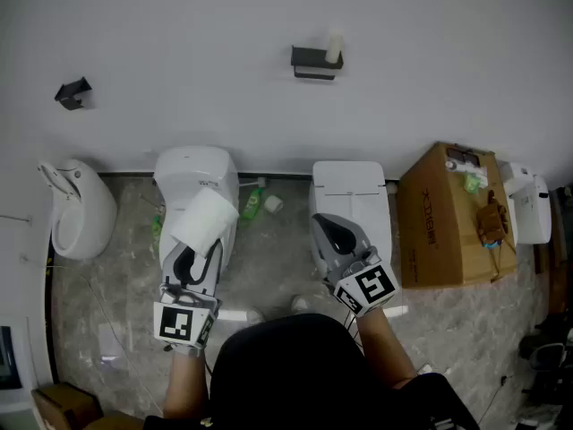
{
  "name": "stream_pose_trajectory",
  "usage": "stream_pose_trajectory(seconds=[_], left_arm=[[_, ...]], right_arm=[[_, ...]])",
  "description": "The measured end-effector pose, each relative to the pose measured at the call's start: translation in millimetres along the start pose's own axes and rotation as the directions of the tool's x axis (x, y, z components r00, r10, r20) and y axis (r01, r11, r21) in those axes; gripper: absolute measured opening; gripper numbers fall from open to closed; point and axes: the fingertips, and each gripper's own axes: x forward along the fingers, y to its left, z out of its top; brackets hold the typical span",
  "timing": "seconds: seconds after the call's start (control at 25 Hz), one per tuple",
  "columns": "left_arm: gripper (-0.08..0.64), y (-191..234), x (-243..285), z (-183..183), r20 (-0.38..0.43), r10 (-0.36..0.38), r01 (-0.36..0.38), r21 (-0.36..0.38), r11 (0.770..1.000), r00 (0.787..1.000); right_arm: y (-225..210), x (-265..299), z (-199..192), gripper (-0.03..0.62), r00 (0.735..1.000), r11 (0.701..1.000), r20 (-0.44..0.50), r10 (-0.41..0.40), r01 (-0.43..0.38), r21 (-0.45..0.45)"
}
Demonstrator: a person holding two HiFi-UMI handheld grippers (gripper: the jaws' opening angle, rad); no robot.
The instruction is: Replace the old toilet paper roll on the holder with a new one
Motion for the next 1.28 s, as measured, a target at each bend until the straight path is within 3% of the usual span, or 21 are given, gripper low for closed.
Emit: stream_pose_trajectory(seconds=[0.52,0.8,1.04,1.28], left_arm=[[0.147,-36,68,5,-0.042,0.054,-0.055,-0.019,0.998,0.998],[0.147,-65,103,-6,-0.070,0.029,-0.031,-0.027,0.999,0.997],[0.149,-48,135,-20,-0.068,0.016,-0.018,-0.026,1.000,0.998],[0.147,0,183,-33,-0.045,-0.022,0.020,-0.047,0.999,0.999]], right_arm=[[-74,-19,-10,-0.002,0.999,0.999,-0.005,0.037,-0.037,-0.004],[-123,-34,-22,-0.002,1.000,1.000,-0.018,0.015,-0.015,0.010],[-143,-9,-35,-0.001,0.999,1.000,-0.043,0.012,-0.012,-0.008],[-166,48,-42,0.000,0.997,1.000,-0.071,-0.017,0.016,-0.013]])
